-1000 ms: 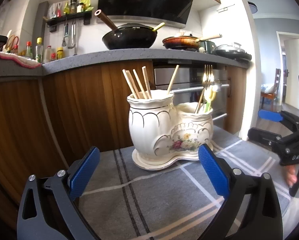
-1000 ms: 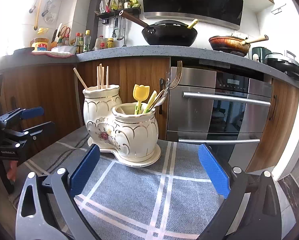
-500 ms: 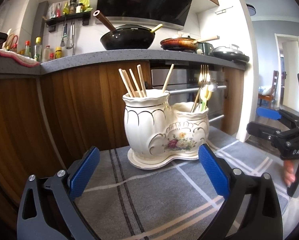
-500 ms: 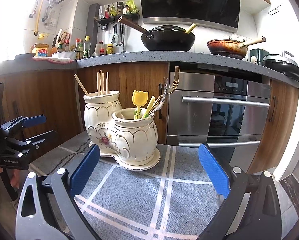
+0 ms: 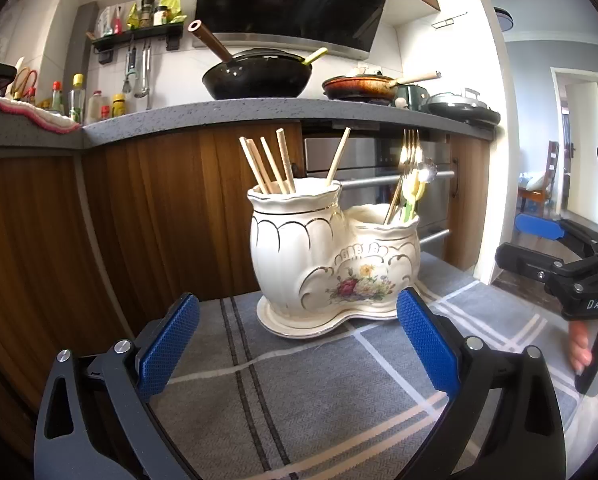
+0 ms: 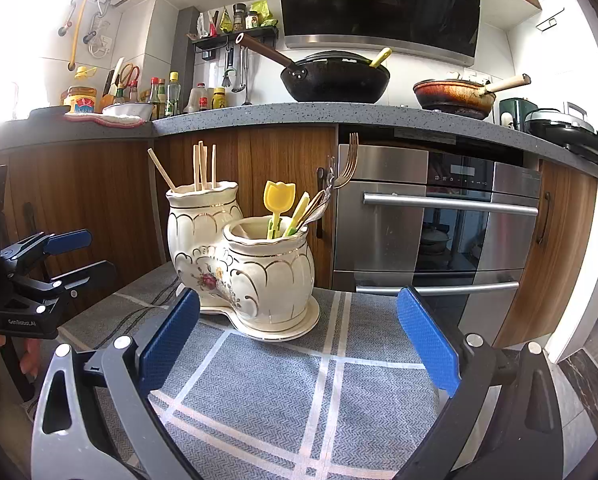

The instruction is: Organize utensils

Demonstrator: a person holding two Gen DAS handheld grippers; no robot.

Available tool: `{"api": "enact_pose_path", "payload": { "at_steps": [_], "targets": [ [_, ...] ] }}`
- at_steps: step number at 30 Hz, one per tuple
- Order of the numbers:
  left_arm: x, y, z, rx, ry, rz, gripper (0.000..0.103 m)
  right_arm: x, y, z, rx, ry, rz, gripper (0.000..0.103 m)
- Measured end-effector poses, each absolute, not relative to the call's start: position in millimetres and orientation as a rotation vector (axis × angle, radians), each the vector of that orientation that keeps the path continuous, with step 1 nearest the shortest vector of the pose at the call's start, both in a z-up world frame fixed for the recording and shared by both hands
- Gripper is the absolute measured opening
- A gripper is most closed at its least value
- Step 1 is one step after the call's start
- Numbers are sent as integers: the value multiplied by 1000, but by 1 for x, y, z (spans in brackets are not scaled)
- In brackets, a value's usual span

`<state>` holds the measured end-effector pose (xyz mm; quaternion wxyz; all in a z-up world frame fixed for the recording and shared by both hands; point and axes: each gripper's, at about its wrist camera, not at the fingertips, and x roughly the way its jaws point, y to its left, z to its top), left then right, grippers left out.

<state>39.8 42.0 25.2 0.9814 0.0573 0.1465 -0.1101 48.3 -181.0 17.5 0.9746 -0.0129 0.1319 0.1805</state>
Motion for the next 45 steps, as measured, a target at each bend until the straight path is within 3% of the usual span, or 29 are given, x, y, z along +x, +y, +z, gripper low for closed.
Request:
{"api": "enact_pose_path", "payload": {
  "at_steps": [45],
  "targets": [
    [40, 46, 25, 91, 300, -198, 98, 50, -182, 16, -20, 276, 357, 98]
  ]
}}
